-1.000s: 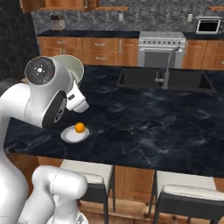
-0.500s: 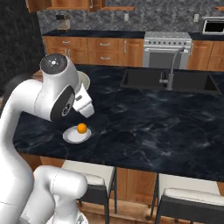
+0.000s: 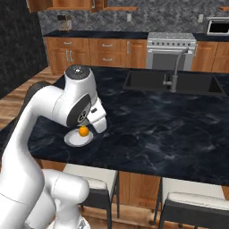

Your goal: Take the smaller bowl and place it next to the appetizer plate on the dining counter , and place the larger bowl next to the plate with cooked food.

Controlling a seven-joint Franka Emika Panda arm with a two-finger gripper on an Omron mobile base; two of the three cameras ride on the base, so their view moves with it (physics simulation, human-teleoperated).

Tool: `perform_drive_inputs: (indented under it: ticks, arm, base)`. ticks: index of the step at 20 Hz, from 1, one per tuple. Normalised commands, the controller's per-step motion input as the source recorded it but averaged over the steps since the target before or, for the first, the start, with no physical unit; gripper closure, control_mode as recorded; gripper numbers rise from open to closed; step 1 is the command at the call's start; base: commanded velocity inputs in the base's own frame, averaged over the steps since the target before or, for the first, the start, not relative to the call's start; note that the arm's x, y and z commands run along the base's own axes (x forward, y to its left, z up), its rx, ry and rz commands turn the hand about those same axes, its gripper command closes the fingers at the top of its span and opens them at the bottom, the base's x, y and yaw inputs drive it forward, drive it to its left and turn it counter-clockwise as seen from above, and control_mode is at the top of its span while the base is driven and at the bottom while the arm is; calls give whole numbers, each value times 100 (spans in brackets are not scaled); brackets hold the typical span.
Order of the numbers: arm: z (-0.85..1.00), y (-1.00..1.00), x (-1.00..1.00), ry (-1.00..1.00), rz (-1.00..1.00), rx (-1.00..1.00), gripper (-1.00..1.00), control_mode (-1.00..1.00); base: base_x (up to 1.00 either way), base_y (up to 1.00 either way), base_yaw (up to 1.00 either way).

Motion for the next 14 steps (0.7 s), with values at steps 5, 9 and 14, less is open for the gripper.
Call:
perform_drive_inputs:
  ticks: [5, 9, 14]
  arm:
    - [-62, -8, 18, 0, 0, 0, 100, -100]
    - [-55, -5, 21, 0, 0, 0, 100, -100]
    - [-49, -9, 19, 3, 0, 0, 100, -100]
  base:
    - [0, 0, 0]
    - [0, 0, 0]
    - [0, 0, 0]
